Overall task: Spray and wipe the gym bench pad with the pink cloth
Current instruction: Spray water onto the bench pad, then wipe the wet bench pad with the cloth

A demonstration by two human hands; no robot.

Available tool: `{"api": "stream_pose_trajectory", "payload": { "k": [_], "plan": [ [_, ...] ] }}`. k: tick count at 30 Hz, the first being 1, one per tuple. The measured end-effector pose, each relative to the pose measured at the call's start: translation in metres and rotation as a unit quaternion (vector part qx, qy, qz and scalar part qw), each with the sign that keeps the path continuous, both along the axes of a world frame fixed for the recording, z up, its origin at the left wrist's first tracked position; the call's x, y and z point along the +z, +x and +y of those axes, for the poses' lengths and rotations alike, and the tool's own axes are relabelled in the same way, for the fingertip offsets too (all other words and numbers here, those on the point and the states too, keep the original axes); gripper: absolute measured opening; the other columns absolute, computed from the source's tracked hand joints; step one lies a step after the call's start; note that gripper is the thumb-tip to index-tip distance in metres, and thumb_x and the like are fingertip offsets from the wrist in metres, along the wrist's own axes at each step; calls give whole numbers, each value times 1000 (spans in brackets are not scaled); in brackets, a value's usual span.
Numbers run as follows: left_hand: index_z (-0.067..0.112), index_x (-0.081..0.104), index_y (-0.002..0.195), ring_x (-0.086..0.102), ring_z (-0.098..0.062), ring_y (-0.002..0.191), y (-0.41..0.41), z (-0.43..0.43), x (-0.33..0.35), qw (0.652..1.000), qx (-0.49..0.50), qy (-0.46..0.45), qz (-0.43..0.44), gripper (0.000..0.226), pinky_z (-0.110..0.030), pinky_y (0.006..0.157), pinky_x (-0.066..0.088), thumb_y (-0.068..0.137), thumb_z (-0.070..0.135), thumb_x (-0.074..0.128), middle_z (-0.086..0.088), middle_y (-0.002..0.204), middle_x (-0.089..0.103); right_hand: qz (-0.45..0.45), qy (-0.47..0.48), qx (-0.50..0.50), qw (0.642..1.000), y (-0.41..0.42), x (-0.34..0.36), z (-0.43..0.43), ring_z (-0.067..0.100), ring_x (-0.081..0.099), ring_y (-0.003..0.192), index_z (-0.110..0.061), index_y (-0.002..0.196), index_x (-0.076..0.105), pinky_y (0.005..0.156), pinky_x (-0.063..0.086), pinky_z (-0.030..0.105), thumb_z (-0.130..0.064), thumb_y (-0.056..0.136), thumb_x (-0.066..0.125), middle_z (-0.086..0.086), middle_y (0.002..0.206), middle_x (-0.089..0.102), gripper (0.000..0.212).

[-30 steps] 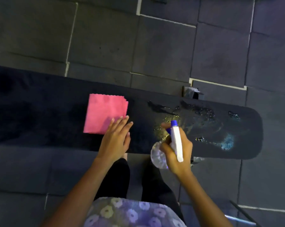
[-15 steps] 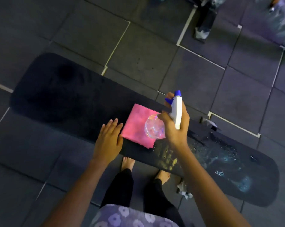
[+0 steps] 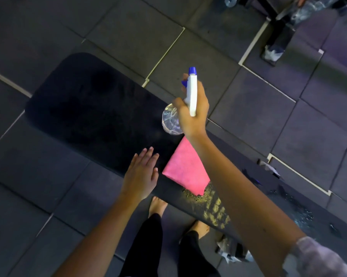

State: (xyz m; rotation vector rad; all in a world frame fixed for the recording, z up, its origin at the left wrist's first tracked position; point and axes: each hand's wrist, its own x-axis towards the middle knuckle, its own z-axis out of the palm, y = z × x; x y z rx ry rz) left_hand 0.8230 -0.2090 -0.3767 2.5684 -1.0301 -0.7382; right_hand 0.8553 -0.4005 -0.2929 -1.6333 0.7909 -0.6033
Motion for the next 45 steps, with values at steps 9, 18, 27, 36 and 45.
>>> {"api": "stream_pose_trajectory", "payload": {
  "k": [9,18,27,36,45],
  "plan": [
    [10,43,140,16,-25,146,-14,10,-10,1000,-4,-12,7,48,-43,117,18,94,20,50,-9,157,21,63,25,47,997,1,-44,6,-11,62,78,-16,129,48,64,50,10,1,73,69,-16,92,60,62],
    [7,51,134,30,-31,141,-25,6,-9,1000,-2,-29,-11,46,-50,112,30,88,10,57,-14,150,36,193,-136,101,966,-84,-75,16,16,1,151,-13,151,25,118,9,26,-42,85,65,4,161,19,82],
    [7,48,137,29,-27,142,-37,2,-7,997,-58,-11,-50,47,-48,116,23,90,11,43,-10,151,36,305,-353,339,817,-194,-105,25,40,39,137,-9,138,53,110,37,56,-14,84,70,15,146,47,56],
    [6,49,136,28,-24,142,-87,-56,9,991,-107,-83,-9,47,-45,117,20,89,10,41,-9,149,38,245,-262,276,892,-266,-43,-73,30,49,132,2,124,61,112,38,41,15,78,66,20,135,56,48],
    [9,44,140,25,-23,143,-151,-117,-6,976,-200,-86,6,47,-46,117,21,94,14,48,-9,152,34,399,-199,198,873,-384,-40,-89,33,9,148,-5,146,37,118,19,55,-8,88,65,18,158,22,65]
  ]
}}
